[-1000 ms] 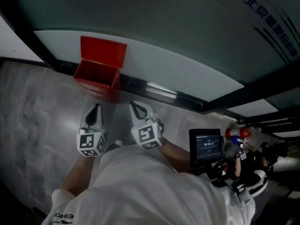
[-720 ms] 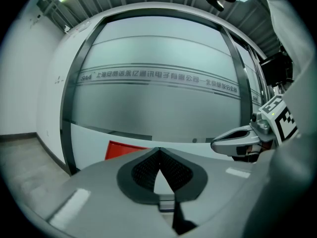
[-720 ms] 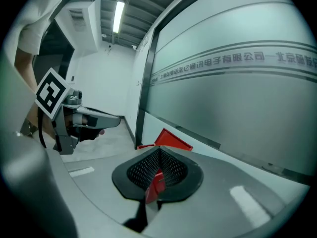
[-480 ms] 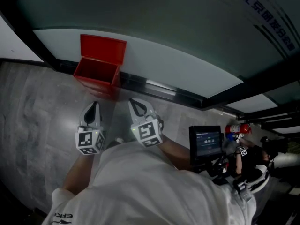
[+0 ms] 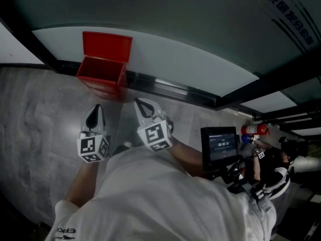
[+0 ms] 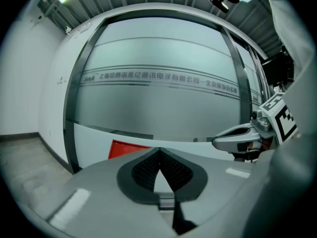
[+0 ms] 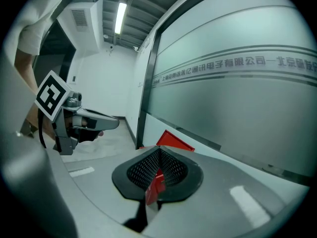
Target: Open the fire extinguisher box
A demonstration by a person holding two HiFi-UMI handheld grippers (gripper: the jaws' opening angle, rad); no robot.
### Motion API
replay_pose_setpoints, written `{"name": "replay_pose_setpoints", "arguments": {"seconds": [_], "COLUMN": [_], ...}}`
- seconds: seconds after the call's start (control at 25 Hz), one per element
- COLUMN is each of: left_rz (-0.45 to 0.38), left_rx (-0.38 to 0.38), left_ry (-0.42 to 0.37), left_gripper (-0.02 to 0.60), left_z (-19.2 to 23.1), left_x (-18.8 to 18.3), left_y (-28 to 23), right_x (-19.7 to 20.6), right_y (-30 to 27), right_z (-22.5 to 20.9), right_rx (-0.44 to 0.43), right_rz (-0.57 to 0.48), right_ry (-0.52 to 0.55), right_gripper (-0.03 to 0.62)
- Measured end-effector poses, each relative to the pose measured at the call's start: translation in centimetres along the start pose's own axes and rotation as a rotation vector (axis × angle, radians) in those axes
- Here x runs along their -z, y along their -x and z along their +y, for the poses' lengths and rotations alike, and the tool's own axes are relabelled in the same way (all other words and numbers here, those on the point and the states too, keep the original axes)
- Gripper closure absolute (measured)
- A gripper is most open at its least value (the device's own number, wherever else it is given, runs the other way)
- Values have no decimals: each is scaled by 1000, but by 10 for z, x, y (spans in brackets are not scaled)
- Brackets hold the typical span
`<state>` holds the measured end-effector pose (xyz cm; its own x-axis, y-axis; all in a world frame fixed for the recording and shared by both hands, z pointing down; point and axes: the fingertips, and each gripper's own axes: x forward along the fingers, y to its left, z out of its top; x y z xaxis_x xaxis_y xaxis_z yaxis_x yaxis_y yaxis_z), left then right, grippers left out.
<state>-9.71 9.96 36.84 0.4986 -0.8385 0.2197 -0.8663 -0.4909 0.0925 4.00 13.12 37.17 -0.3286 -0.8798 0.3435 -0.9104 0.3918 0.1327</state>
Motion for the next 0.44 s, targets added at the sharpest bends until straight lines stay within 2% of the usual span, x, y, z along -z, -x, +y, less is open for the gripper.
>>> {"name": "replay_pose_setpoints", "arguments": {"seconds": [0.44], "left_rz": [-3], "left_rx": [-13], "left_ry": [-12], "left_gripper": [578], "left_z": [9], "left_x": [-2], "left_y": [0], "right_x": [-7], "right_y": [-12], "right_z": [-2], "right_rx": [-1], "right_rz": [-31], "right_ry": [16], "right_gripper": [583]}}
